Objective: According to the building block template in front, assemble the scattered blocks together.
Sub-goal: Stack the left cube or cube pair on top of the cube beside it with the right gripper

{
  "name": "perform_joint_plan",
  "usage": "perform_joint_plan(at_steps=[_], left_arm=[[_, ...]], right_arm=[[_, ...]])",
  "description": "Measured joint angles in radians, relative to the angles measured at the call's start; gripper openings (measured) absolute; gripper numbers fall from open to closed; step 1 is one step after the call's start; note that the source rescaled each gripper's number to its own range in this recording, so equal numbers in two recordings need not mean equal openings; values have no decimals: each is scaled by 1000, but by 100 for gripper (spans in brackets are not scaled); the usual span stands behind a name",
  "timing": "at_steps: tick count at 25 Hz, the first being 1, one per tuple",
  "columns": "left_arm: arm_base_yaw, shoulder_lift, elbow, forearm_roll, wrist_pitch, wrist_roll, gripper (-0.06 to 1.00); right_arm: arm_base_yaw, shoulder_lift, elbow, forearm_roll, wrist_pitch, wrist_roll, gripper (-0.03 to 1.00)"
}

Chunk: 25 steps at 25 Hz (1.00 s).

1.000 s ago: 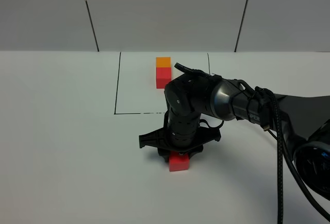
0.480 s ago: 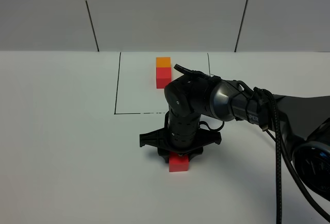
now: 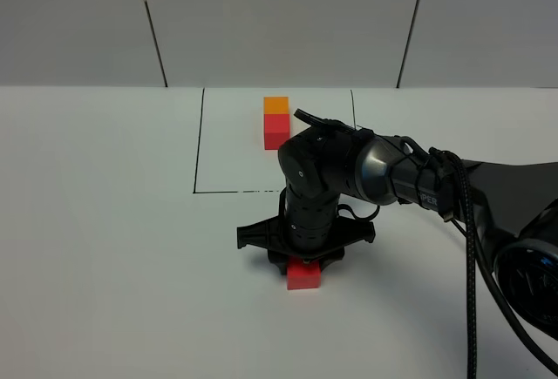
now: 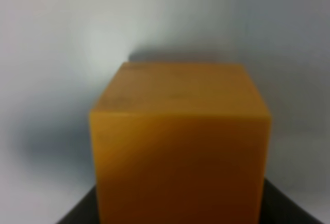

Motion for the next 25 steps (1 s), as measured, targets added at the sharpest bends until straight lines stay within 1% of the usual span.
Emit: perform_joint_plan(at_steps=[2,3,5,8,10,12,14,19,25], left_arm=[[0,0,0,0,0,0,89],[0,0,0,0,0,0,89],[0,0,0,0,0,0,89],[0,0,0,0,0,0,89],[0,0,0,0,0,0,89],[0,0,0,0,0,0,89],[0,0,0,0,0,0,89],[0,0,0,0,0,0,89],[0,0,0,0,0,2,89]], right_arm=[[0,0,0,0,-7,0,2],[0,0,0,0,-10,0,4],[0,0,0,0,-20,0,18],[0,0,0,0,-25,0,55],[0,0,0,0,-25,0,83],[0,0,0,0,-27,0,96],[0,0,0,0,-27,0,100],[0,-4,0,-12,-35,0,100],[0,-76,-6,-14,-41,-19,100]])
